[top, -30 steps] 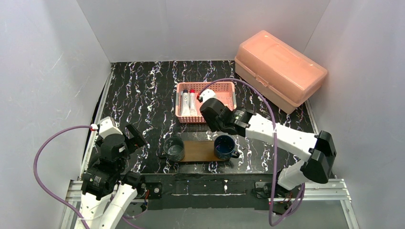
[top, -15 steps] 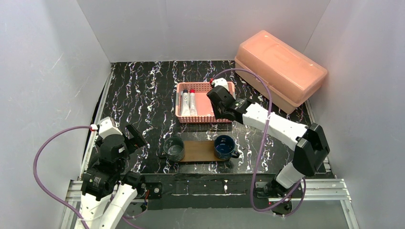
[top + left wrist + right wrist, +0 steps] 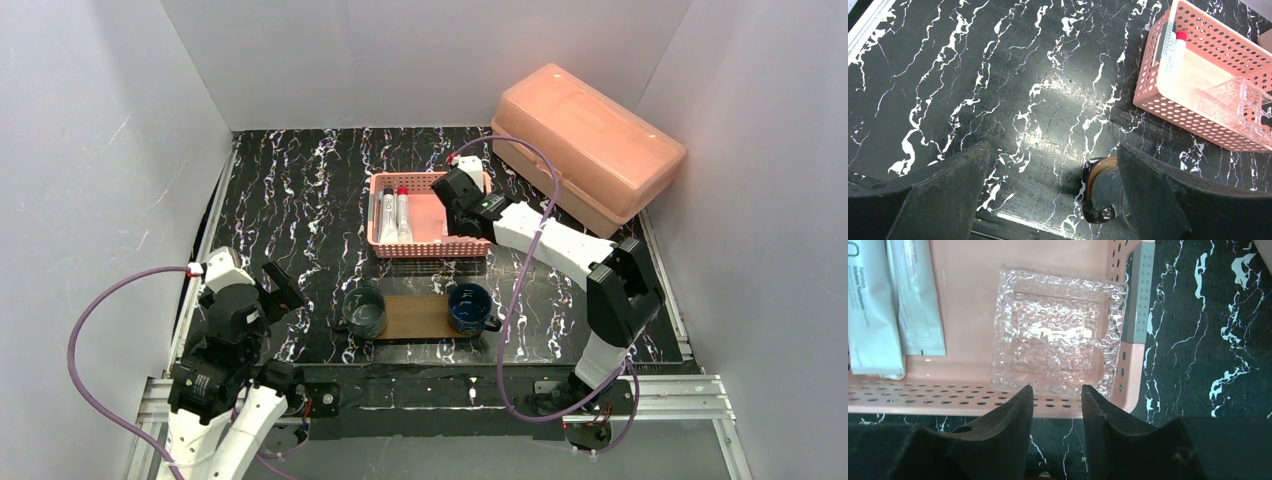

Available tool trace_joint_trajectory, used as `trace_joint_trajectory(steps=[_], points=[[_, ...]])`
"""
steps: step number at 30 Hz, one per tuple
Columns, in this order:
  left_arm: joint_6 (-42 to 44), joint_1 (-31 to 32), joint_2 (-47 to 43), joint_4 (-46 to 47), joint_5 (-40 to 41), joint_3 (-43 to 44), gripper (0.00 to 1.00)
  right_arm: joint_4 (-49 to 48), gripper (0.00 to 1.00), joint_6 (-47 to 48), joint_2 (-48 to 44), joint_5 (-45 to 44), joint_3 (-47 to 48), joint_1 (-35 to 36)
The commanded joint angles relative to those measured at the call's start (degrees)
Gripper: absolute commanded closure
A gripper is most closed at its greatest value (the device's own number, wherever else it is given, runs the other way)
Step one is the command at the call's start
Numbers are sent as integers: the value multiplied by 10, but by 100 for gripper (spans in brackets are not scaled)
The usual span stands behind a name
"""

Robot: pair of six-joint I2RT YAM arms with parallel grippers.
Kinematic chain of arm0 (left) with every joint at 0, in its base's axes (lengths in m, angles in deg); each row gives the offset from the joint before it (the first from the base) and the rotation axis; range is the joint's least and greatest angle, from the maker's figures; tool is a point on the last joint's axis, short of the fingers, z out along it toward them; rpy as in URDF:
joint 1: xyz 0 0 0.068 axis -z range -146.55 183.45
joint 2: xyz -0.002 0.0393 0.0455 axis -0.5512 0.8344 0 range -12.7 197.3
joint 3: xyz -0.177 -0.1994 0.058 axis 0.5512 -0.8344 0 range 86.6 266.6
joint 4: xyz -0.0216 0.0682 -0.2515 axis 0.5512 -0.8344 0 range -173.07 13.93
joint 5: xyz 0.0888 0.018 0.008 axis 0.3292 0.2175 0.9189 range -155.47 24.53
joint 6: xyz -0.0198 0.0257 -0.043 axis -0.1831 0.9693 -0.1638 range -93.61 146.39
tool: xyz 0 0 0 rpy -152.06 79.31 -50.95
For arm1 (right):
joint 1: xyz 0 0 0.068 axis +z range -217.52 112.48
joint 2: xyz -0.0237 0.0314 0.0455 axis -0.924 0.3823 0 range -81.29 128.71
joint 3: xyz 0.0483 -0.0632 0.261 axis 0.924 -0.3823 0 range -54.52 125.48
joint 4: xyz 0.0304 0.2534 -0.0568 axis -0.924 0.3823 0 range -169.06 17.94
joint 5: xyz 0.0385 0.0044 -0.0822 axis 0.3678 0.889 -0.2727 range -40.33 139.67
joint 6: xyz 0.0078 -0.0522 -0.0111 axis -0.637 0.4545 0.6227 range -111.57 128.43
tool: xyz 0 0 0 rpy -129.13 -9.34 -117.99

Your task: Prepare toiletry sets of a toothbrush and toothpaste on the tray

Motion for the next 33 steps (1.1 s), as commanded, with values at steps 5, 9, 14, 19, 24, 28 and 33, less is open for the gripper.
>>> trace_joint_trajectory(steps=[5, 9, 14, 19, 24, 28, 33], points=[[7, -5, -6, 6, 4, 0, 1, -30, 51, -29, 32, -11, 43, -20], [7, -5, -7, 5, 4, 0, 1, -40, 52, -35, 42, -1, 42, -27], [8, -4, -6, 7, 3, 0, 1, -46, 52, -40, 55, 8, 44, -34], [7, -5, -5, 7, 3, -1, 1, -52, 53, -48, 63, 21, 43, -40], [8, -5, -4, 7, 2, 0, 1, -57, 53, -53, 69, 24, 38, -44], [8, -6, -3, 7, 2, 0, 1, -61, 55, -55, 74, 30, 34, -46], [9, -5, -3, 7, 2, 0, 1, -66, 64, -54, 78, 36, 31, -49]])
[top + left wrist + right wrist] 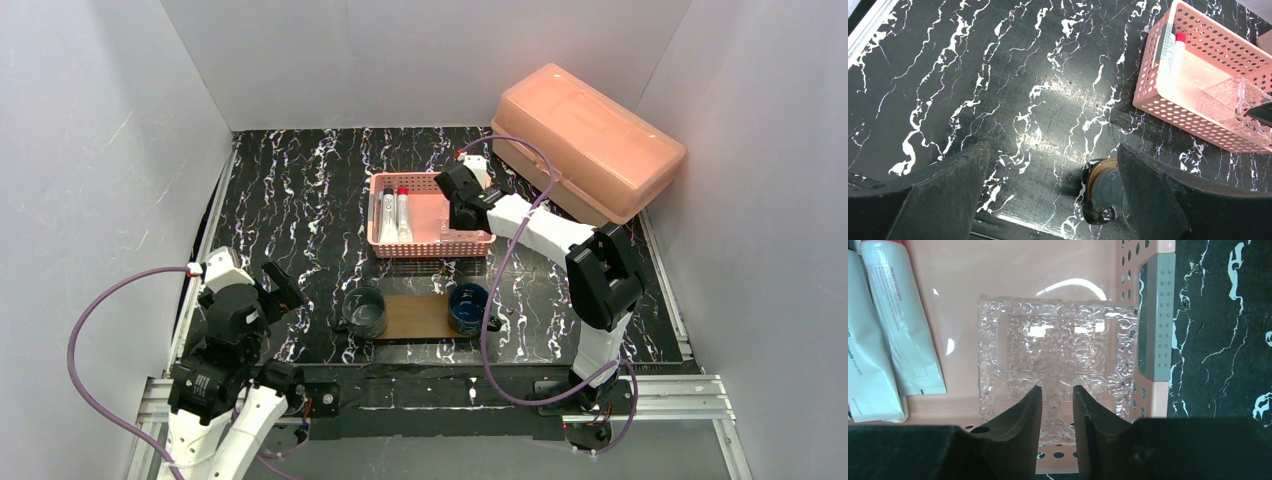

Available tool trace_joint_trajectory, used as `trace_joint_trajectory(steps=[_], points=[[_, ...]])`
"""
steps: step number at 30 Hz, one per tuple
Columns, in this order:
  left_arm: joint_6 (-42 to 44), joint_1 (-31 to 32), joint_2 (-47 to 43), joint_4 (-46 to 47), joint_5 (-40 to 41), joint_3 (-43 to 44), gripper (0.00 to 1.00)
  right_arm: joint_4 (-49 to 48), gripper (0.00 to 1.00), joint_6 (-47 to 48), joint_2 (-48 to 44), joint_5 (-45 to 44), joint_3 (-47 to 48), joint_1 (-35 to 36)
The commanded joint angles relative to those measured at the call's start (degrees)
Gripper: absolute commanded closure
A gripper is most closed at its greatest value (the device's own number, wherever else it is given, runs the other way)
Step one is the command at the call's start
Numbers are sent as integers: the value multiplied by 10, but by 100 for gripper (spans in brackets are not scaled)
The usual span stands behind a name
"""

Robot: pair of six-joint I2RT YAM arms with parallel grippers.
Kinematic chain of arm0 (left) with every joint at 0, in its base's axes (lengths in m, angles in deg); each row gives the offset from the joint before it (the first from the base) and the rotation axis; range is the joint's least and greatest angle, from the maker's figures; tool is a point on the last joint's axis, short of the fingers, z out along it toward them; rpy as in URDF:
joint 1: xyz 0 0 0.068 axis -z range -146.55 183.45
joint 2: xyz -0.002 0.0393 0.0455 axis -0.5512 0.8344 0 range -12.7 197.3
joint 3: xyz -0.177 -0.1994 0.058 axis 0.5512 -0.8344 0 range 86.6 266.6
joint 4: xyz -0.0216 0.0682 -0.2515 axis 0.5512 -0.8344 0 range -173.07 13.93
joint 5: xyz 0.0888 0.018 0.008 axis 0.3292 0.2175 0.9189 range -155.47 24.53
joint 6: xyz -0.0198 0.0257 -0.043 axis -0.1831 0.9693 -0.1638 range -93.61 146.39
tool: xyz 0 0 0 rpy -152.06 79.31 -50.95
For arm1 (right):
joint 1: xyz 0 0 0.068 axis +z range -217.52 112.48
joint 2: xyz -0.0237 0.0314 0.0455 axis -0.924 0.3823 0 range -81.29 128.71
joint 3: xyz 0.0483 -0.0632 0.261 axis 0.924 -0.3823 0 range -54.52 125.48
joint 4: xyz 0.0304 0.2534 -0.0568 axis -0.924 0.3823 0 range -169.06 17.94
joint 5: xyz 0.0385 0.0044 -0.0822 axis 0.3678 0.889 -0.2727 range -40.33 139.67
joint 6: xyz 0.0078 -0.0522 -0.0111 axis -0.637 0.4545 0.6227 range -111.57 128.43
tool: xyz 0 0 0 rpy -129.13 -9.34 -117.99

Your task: Prepare toiletry sets of a toothbrush and toothpaste on the tray

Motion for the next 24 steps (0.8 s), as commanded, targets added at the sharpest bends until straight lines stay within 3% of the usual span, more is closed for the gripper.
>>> trace_joint_trajectory(steps=[1, 11, 16, 24], points=[[4, -2, 0, 3, 3, 0, 1, -27, 65, -9, 5, 2, 11, -5], [4, -2, -1, 4, 3, 0, 1, -28, 79, -6, 8, 12, 6, -7], [4, -2, -1, 3, 3, 0, 1, -31, 97, -5, 2, 21, 4, -7], [4, -2, -2, 4, 3, 0, 1, -36, 99, 9, -31, 20, 13, -6]])
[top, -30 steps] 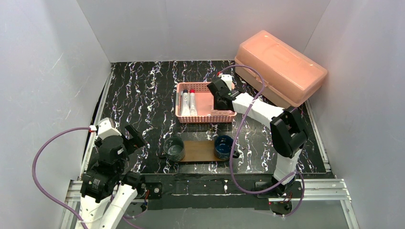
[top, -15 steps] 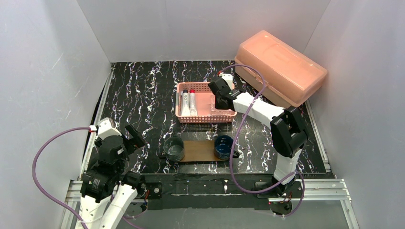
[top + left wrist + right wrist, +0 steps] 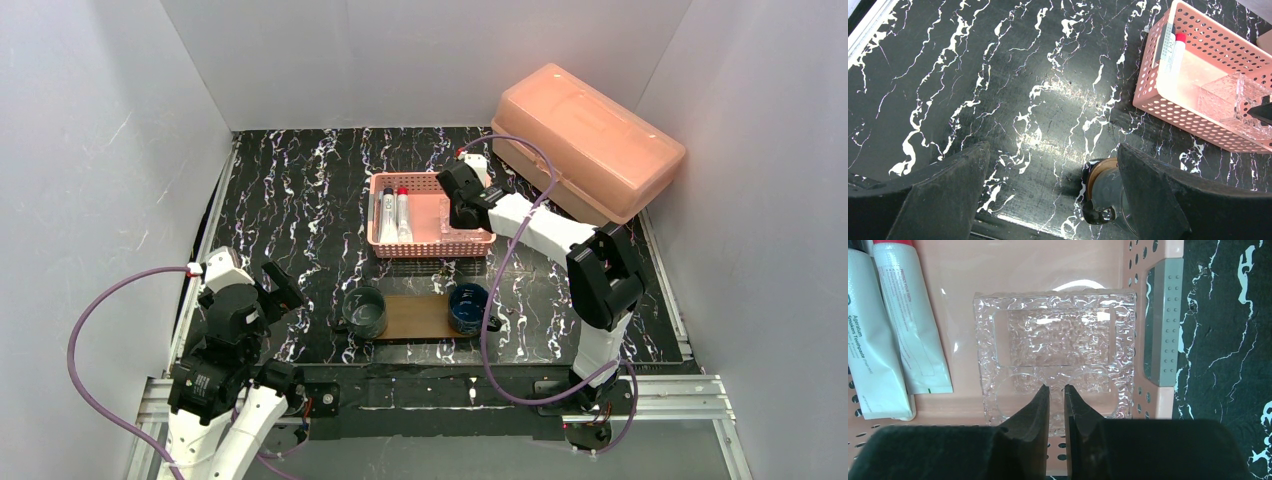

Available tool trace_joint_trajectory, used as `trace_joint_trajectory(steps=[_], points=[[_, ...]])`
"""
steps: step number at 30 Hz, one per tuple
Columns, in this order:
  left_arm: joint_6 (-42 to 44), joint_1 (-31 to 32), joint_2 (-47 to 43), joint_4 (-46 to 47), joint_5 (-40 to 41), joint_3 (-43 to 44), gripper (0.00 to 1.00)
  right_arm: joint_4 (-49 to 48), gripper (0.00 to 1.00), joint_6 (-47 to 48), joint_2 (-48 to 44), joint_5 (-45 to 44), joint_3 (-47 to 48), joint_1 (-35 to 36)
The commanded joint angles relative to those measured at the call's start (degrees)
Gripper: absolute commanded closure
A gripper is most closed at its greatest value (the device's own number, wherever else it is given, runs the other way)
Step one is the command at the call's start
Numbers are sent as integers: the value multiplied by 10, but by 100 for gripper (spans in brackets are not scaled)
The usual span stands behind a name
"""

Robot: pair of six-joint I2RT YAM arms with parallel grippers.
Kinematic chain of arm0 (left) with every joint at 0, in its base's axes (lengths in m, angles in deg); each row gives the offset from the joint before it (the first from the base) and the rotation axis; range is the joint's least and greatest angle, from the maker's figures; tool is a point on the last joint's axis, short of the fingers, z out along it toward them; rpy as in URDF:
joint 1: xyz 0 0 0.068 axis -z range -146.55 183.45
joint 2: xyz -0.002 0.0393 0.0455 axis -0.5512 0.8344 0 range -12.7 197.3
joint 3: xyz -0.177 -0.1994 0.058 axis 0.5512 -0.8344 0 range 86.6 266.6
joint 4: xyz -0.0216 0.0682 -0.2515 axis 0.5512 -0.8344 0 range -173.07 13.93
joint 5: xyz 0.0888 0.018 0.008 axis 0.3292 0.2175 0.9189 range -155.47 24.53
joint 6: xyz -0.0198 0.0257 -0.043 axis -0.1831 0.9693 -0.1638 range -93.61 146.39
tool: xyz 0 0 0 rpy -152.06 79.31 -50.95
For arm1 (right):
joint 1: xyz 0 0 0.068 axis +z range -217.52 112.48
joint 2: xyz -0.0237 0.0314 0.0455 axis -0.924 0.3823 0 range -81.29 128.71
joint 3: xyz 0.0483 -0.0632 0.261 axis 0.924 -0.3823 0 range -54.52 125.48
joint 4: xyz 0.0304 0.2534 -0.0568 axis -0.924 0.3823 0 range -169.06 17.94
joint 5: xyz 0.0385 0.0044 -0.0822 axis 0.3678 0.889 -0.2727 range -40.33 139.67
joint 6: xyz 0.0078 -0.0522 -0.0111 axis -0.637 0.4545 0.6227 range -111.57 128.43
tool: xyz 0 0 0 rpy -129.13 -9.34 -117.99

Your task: Prepare toiletry sets of a toothbrush and toothpaste on the tray

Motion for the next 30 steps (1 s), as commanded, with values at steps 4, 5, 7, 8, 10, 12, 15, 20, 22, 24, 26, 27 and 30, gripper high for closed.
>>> trace_joint_trajectory(steps=[4, 5, 7, 8, 10, 12, 15, 20, 22, 24, 26, 27, 30], points=[[4, -2, -2, 3, 2, 0, 1, -26, 99, 14, -48, -9, 16, -2], [4, -3, -2, 3, 2, 0, 1, -26, 99, 15, -52, -10, 18, -2], [4, -2, -1, 3, 2, 0, 1, -26, 99, 19, -58, -11, 22, -2], [4, -2, -2, 3, 2, 0, 1, -26, 99, 21, -60, -11, 25, -2], [4, -2, -1, 3, 2, 0, 1, -25, 99, 24, -64, -11, 32, -1], [4, -3, -1, 3, 1, 0, 1, -23, 99, 27, -68, -12, 38, 0], [4, -3, -1, 3, 1, 0, 1, -22, 99, 32, -73, -18, 45, 2], [4, -4, 0, 3, 1, 0, 1, -22, 99, 35, -83, -29, 55, 11], [4, -3, 0, 3, 1, 0, 1, -22, 99, 36, -87, -32, 56, 16], [4, -3, 1, 3, 1, 0, 1, -23, 99, 35, -94, -40, 58, 23], [4, -3, 1, 3, 0, 0, 1, -24, 99, 36, -100, -49, 60, 32], [4, -4, 1, 3, 1, 0, 1, -25, 99, 37, -103, -54, 61, 37], [4, -4, 1, 4, 0, 0, 1, -22, 99, 39, -111, -69, 70, 55]])
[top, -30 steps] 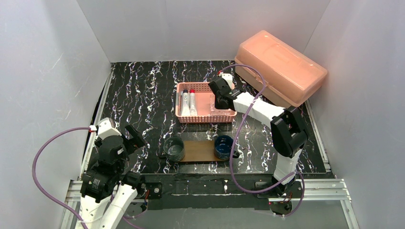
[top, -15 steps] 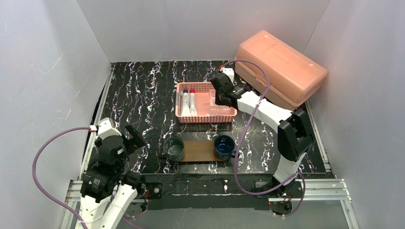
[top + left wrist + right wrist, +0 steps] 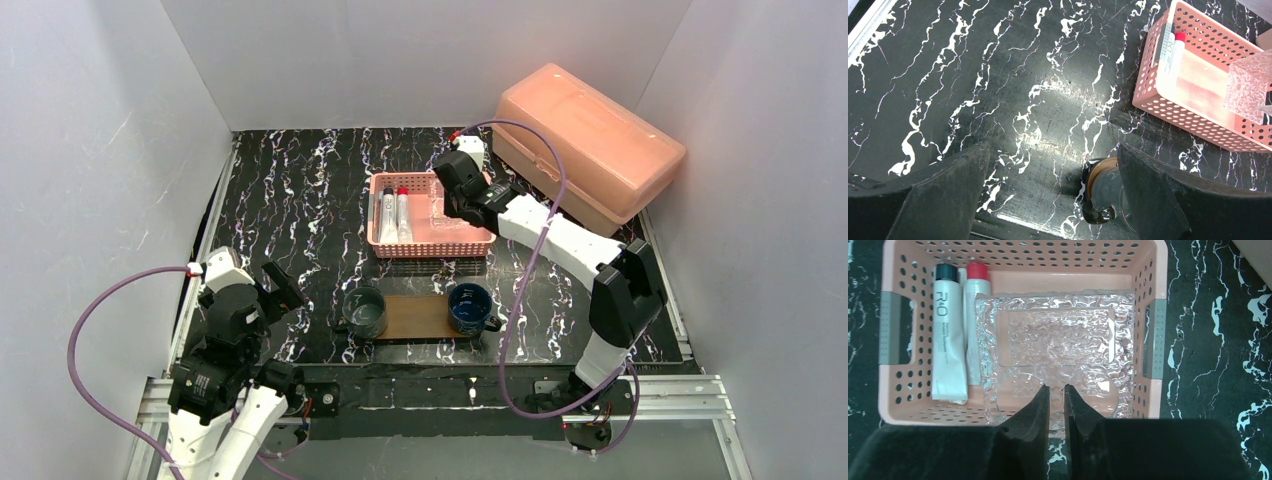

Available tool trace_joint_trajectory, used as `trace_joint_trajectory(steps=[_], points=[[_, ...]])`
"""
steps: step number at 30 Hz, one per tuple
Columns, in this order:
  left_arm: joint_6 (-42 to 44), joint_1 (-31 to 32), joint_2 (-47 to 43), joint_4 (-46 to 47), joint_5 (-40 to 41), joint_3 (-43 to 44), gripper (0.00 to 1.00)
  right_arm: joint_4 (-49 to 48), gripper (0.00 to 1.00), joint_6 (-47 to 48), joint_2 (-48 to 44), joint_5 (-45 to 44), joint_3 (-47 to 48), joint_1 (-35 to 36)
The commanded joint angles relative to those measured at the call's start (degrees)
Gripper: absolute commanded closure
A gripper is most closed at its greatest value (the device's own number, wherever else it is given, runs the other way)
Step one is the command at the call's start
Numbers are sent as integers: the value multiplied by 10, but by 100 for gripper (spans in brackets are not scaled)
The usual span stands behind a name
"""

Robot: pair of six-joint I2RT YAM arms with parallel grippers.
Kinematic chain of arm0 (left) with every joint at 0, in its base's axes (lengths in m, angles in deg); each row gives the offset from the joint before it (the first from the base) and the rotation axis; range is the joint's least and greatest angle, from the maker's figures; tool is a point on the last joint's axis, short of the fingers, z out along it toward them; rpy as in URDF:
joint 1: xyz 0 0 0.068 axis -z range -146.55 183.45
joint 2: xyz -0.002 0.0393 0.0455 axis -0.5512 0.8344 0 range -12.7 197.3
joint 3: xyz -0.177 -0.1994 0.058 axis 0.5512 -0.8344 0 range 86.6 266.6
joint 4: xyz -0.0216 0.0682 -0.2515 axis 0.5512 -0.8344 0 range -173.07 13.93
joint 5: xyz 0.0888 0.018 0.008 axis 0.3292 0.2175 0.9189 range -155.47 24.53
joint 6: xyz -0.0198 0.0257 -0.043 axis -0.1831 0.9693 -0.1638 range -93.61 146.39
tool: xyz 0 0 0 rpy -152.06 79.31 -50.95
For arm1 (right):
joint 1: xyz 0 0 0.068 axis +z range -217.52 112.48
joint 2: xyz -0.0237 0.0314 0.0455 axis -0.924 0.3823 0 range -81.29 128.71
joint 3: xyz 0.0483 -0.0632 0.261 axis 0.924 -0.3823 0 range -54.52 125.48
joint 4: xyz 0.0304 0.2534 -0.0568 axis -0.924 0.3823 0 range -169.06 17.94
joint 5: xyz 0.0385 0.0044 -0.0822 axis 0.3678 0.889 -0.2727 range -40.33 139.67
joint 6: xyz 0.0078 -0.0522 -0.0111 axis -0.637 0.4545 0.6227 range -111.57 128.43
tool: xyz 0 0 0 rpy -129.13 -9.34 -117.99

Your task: Prepare toiletry sets of a toothbrush and toothpaste on the tray

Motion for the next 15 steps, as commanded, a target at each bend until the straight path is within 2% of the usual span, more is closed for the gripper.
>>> trace_joint_trajectory(steps=[1, 15], points=[[4, -4, 1, 4, 1, 0, 1, -22, 99, 8, -45, -44, 46, 28], [6, -4, -1, 6, -6, 0, 1, 40, 99, -45, -74, -153, 64, 136]])
